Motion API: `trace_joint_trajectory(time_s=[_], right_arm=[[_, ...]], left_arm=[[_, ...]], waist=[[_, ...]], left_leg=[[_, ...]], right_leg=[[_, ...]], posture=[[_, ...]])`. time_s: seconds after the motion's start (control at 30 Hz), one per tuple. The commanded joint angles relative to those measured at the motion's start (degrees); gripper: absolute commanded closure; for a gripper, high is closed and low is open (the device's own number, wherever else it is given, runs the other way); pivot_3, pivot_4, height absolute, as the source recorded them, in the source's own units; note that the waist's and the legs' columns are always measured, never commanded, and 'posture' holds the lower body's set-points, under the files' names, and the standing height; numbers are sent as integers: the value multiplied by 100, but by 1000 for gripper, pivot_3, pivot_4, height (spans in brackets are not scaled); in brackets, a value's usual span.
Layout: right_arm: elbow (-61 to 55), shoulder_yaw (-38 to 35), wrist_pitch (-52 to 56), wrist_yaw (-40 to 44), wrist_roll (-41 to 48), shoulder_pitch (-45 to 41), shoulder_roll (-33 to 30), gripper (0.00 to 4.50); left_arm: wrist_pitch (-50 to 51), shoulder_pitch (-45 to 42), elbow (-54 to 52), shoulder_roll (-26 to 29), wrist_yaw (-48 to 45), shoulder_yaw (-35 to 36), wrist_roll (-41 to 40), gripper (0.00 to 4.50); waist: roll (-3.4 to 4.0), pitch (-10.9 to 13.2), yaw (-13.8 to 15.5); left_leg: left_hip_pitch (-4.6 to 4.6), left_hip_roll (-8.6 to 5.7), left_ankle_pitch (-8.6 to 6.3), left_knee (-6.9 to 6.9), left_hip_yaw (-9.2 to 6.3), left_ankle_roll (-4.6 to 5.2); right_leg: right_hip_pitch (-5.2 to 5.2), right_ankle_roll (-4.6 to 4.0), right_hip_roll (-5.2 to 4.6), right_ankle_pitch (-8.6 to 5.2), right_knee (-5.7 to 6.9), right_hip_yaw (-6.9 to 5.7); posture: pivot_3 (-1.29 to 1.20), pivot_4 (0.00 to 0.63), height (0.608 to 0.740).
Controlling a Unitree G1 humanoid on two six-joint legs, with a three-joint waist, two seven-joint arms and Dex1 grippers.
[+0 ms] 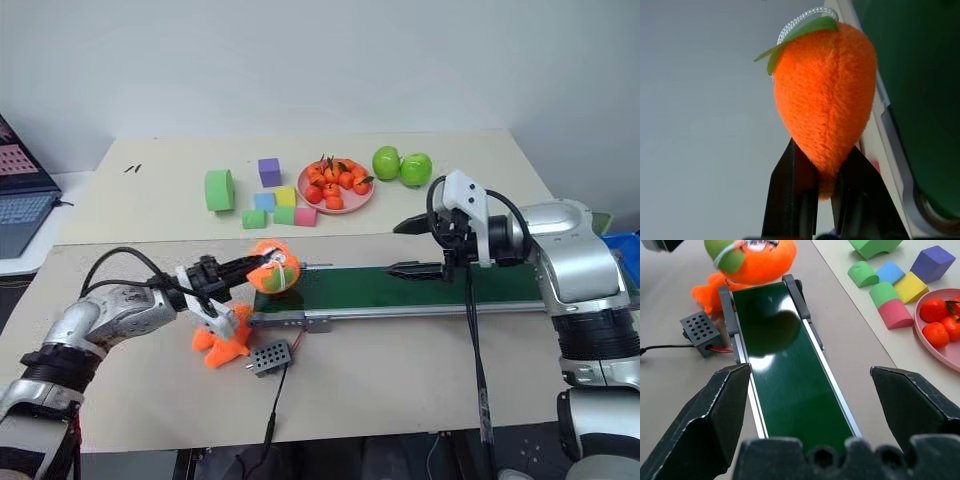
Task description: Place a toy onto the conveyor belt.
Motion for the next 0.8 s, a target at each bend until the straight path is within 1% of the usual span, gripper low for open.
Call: trace_joint_trajectory(time_s=[0.03,0.13,0.23,0.33,0.43,0.47,0.5,0.57,0.6,0.63,0.67,0.7,0.73,0.77,0.8], right_arm=[[-306,-291,64,-59,130,93,-160,0],[-358,-311,67,-59,129,176,-220,0],[-372,-322,54,-35,125,204,-262,0],[-407,-336,72,-24,145,216,-288,0],[-407,-365,73,-21,149,234,-310,0],[-403,-369,70,-22,146,238,-313,0],[-413,-377,72,-23,150,253,-318,0],[-421,-381,72,-30,153,266,-319,0],[-418,-376,71,-34,152,265,-315,0],[-403,-365,66,-41,144,251,-304,0],[-395,-360,63,-46,141,243,-297,0],[-385,-354,62,-47,138,233,-291,0],[-369,-345,55,-47,131,219,-285,0],[-340,-330,43,-47,120,192,-272,0],[-315,-315,31,-43,111,169,-260,0]], left_arm=[[-234,-369,322,13,238,-344,305,4133],[-350,-657,612,85,419,-763,814,4133],[-299,-1123,1122,137,892,-1208,1433,4133],[-401,-1664,1747,137,1200,-1509,1600,4133],[-488,-1908,2033,135,1440,-1725,1646,4133],[-497,-1964,2095,134,1507,-1792,1667,3569],[-533,-2011,2184,122,1497,-1835,1623,3371],[-590,-2076,2296,117,1511,-1906,1547,2501],[-638,-2104,2350,114,1491,-1919,1476,2210],[-691,-2125,2363,126,1491,-1926,1421,1766],[-750,-2136,2368,138,1484,-1924,1358,1501],[-811,-2143,2371,150,1455,-1923,1297,1025],[-853,-2143,2342,170,1434,-1921,1257,695],[-919,-2141,2300,197,1391,-1909,1187,272],[-961,-2140,2263,221,1353,-1895,1124,39]], waist=[[0,0,0],[0,0,-19],[-1,0,-28],[-2,1,-24],[-2,1,-55],[-2,1,-63],[-2,1,-68],[-3,1,-65],[-3,1,-59],[-3,2,-56],[-3,1,-54],[-3,1,-53],[-3,1,-55],[-3,1,-59],[-3,1,-65]], left_leg=[[0,0,0,0,1,0],[1,0,0,0,15,1],[1,0,0,1,39,1],[0,0,0,3,45,2],[1,0,-1,3,48,4],[1,0,-2,2,47,6],[1,0,-3,2,47,7],[0,0,-4,3,47,9],[0,0,-4,4,46,9],[0,1,-4,7,46,9],[-1,1,-4,10,46,9],[1,1,-4,11,47,9],[1,2,-4,11,47,9],[1,3,-4,11,45,9],[1,3,-4,10,44,9]], right_leg=[[0,0,0,0,0,0],[0,0,0,0,1,1],[1,1,1,0,2,-1],[3,1,1,0,2,-3],[4,2,2,0,2,-3],[3,3,1,0,2,-3],[3,3,2,0,1,-3],[2,3,1,0,1,-4],[2,3,1,0,2,-3],[2,3,1,0,2,-4],[3,4,1,0,3,-4],[5,4,1,0,4,-3],[5,4,1,0,4,-3],[5,4,1,0,4,-3],[4,4,1,0,4,-3]], posture=[[0,150,740],[0,150,740],[0,150,740],[0,150,740],[0,150,740],[0,150,740],[0,150,740],[0,150,740],[0,150,740],[0,150,740],[0,150,740],[0,150,740],[0,150,740],[0,150,740],[0,150,740]])
